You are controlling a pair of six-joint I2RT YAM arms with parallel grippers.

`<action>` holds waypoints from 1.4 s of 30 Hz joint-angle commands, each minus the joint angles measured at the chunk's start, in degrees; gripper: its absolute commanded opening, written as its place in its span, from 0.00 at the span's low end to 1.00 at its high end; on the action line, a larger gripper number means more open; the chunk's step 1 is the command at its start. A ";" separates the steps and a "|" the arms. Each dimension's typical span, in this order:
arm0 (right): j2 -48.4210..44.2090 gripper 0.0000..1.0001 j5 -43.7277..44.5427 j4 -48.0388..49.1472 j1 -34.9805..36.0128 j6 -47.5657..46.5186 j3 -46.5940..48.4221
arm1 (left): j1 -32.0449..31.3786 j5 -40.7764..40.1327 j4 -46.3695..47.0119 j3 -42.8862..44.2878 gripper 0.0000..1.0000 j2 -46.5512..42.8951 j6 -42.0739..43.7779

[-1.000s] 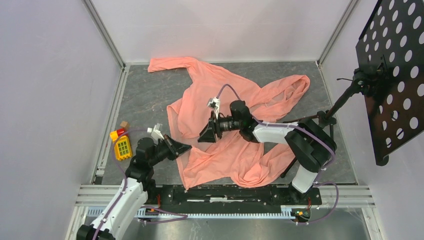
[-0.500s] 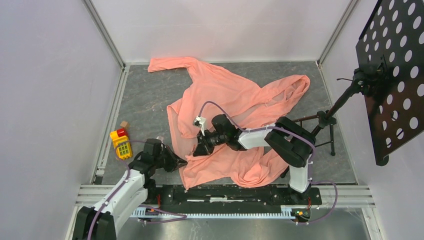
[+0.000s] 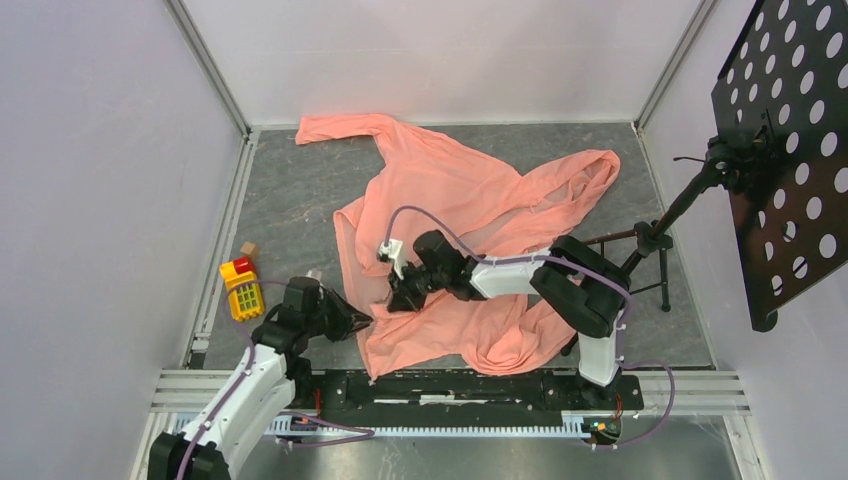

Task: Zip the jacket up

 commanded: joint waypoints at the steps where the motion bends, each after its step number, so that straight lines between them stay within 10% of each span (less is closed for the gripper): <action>1: -3.96 0.05 0.55 4.79 2.69 -1.72 -7.28 | -0.07 -2.93 -5.07 5.05 0.28 -1.73 -4.35; 11: -4.10 0.00 2.47 13.90 3.46 1.09 -13.56 | -0.07 4.61 5.01 0.36 0.38 -2.81 -20.20; 26: -4.78 0.00 2.86 15.78 3.44 2.58 -13.92 | -0.07 4.13 -4.83 3.94 0.50 0.42 -15.33; 42: -5.41 0.00 2.77 16.83 3.42 3.74 -14.09 | -0.07 7.97 10.68 1.50 0.43 7.96 -19.52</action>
